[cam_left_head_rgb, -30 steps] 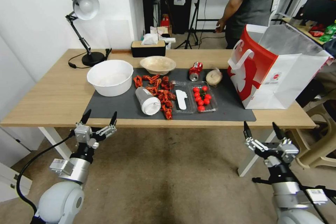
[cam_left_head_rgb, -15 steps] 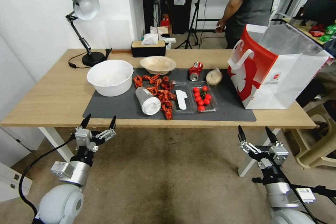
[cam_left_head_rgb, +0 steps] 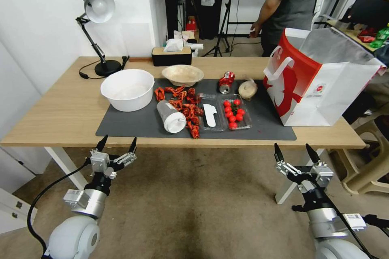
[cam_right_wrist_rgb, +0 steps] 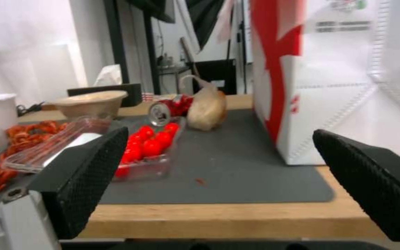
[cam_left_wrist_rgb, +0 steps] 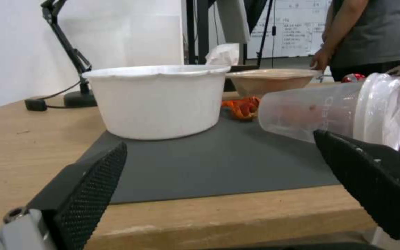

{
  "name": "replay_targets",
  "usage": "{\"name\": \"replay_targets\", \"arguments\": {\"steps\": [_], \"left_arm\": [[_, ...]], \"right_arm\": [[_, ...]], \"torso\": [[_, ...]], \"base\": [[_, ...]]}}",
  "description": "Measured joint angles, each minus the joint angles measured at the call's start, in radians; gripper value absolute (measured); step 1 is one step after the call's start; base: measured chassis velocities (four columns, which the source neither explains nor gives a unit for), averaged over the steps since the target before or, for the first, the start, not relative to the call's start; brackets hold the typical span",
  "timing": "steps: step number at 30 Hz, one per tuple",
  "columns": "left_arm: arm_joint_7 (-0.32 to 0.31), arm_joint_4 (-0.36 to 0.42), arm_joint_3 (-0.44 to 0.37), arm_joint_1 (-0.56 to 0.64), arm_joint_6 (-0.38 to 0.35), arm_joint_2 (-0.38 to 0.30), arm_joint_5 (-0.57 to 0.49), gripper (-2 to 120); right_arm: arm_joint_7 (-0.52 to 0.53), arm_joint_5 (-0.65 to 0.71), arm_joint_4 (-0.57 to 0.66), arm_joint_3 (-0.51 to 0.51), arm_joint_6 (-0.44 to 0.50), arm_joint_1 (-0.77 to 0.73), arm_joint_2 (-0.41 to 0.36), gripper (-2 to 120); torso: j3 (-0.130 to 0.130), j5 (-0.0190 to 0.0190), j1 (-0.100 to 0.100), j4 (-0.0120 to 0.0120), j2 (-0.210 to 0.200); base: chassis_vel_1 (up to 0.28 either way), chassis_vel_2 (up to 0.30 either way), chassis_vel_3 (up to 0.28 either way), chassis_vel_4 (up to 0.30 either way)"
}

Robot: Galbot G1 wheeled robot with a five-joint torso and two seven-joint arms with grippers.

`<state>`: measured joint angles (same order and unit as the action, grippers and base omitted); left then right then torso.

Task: Pick up the trash from the table and place it into the takeout bag.

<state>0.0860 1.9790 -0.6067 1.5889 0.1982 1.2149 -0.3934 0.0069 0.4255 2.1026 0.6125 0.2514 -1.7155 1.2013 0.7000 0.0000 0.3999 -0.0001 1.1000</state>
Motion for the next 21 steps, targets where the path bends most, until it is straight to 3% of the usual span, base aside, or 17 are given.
{"name": "replay_targets", "arguments": {"steps": [6,10,16,21], "left_arm": [[0.005,-0.009,0.003,-0.001,0.010,-0.013,0.005,100],[0.005,-0.009,0.008,-0.003,0.010,-0.009,0.011,100],[0.005,-0.016,0.013,-0.005,0.010,0.003,0.021,100],[0.005,-0.026,0.018,-0.011,0.009,0.012,0.024,100]], "right_arm": [[0.034,0.010,-0.010,-0.080,-0.151,0.158,-0.080,100],[0.033,0.030,-0.007,-0.095,-0.191,0.213,-0.126,100],[-0.002,0.115,-0.025,-0.138,-0.272,0.349,-0.285,100],[-0.025,0.193,-0.080,-0.190,-0.312,0.454,-0.349,100]], "torso": [[0.000,0.0003,0.000,0.0004,0.000],[0.000,0.0002,0.000,0.0003,0.000],[0.000,-0.0001,0.000,0.0002,0.000],[0.000,0.0001,0.000,0.0001,0.000]], "base": [[0.000,0.000,0.000,0.000],[0.000,0.000,0.000,0.000],[0.000,0.000,0.000,0.000],[0.000,0.000,0.000,0.000]]}}
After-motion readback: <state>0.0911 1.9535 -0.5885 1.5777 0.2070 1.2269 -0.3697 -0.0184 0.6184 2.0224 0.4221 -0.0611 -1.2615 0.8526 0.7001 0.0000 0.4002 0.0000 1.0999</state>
